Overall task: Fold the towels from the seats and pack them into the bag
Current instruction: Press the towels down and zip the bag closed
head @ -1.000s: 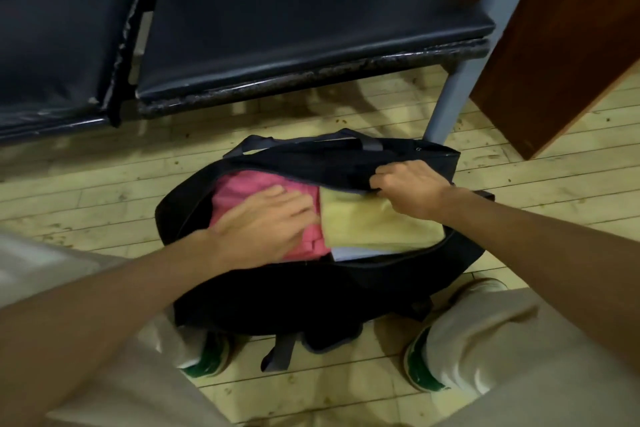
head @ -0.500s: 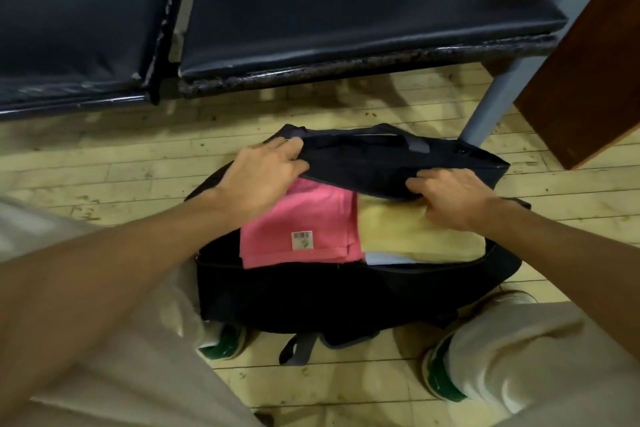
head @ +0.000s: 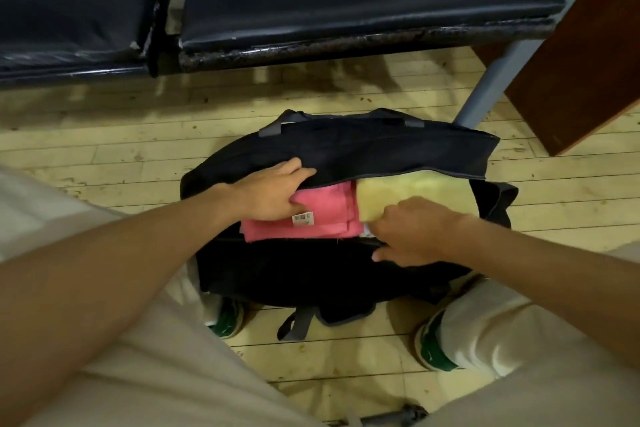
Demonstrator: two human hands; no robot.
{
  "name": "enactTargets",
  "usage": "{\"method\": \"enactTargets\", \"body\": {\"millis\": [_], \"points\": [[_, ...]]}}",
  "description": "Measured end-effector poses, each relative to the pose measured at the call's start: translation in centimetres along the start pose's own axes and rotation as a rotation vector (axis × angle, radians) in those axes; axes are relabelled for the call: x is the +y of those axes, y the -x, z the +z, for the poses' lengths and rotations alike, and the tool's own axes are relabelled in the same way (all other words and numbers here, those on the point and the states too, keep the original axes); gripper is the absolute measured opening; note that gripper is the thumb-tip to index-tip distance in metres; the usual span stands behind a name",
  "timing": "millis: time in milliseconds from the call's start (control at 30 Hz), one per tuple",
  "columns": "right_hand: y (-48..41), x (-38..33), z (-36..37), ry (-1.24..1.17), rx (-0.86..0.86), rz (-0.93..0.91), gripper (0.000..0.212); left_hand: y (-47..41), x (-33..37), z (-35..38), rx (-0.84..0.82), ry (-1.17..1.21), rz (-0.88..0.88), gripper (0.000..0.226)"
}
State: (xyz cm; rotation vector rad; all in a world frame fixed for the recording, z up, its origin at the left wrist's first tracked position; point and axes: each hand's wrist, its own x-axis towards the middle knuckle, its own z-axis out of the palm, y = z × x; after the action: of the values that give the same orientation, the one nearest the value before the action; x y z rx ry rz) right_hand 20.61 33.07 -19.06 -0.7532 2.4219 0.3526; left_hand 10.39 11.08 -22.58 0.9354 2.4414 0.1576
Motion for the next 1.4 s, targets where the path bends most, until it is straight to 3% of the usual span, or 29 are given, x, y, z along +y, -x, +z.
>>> {"method": "enactTargets", "body": {"millis": [167, 300, 433, 500, 633, 733, 933, 1033, 1200, 1300, 1400], "points": [[-1.0, -0.9, 2.8, -0.353, -0.115, 0.053, 0.063, 0.4, -1.5, -1.0, -0.168, -0.025, 0.052, 0.096], [-1.3, -1.7, 1.7, -0.506, -0.102, -0.02, 0.042, 0.7, -1.7, -0.4, -0.14, -0.099, 0.075, 0.112], [-0.1, -1.9, -1.4, -0.451, -0.161, -0.198, 0.006, 0.5, -1.9, 0.5, -0.062, -0.121, 0.082, 0.114], [1.0, -1.7, -3.1, -0.425, -0.17, -0.233, 0.019, 0.6, -2.0, 0.5, -0.045, -0.179, 0.083, 0.114], [3.2, -0.5, -5.8, -0.437, -0.136, -0.252, 0.019, 0.9, -1.8, 0.3, 0.023, -0.161, 0.072, 0.081], [2.7, 0.9, -7.3, -0.495, -0.104, -0.245, 0.03, 0.8, -1.9, -0.8, -0.059, -0.014, 0.011, 0.055], [-1.4, 5.2, -7.2, -0.617, 0.043, -0.082, 0.021, 0.4, -3.3, -3.2, -0.283, 0.375, -0.116, 0.045], [-3.8, 6.2, -5.3, -0.614, 0.168, 0.05, 0.021, 0.8, -2.6, -4.3, -0.259, 0.445, -0.182, 0.027], [-7.2, 5.4, -1.2, -0.472, 0.361, 0.214, 0.013, 2.5, -2.6, -5.1, -0.229, 0.521, -0.338, 0.06], [-7.5, 5.2, -0.2, -0.466, 0.426, 0.235, 0.019, 3.7, -3.7, -5.8, -0.208, 0.506, -0.251, 0.04], [-7.8, 5.1, 0.1, -0.49, 0.445, 0.217, 0.025, 4.6, -4.4, -6.7, -0.275, 0.252, -0.196, 0.016]]}}
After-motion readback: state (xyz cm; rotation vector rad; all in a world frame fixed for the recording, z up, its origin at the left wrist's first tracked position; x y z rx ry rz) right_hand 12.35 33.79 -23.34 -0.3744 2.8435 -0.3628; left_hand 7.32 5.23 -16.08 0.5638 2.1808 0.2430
